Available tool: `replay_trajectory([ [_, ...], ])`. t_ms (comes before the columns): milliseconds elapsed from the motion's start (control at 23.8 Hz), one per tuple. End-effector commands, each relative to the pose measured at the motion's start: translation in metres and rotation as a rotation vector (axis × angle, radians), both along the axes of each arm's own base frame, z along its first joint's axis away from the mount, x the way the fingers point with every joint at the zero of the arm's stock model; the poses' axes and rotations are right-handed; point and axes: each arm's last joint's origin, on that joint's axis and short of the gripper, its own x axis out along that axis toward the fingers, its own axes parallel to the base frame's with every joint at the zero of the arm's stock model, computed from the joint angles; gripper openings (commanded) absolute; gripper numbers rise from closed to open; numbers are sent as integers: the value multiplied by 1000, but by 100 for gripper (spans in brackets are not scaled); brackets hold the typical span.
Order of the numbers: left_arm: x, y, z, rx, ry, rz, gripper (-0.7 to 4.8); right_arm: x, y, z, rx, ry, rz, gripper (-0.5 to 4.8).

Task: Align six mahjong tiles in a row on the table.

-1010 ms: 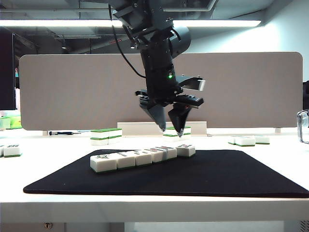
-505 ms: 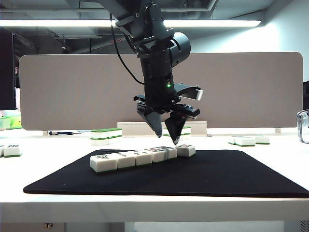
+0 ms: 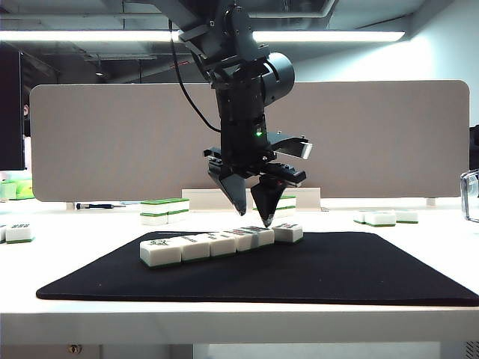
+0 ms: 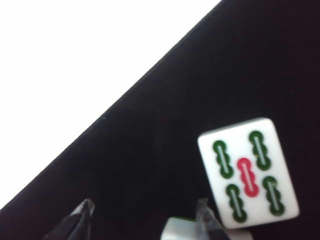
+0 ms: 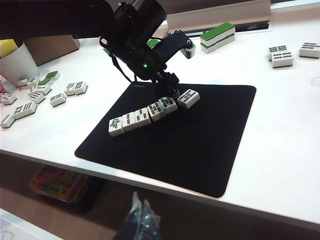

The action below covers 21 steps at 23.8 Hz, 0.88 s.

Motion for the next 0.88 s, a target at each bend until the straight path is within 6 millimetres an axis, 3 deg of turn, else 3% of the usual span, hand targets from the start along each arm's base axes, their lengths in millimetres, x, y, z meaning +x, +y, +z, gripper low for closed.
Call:
replay_trajectory([
  [42, -3, -3, 3, -34, 27, -29, 268, -3, 0, 1, -3, -34, 0, -1],
  [631, -20, -22, 4, -89, 80, -117, 269, -3, 0, 1, -3, -34, 0, -1],
  [757, -27, -25, 11, -94, 75, -132, 302, -3, 0, 1, -3, -34, 0, -1],
  [884, -26, -28, 13, -112, 50, -139, 431, -3, 0, 1, -3, -34, 0, -1],
])
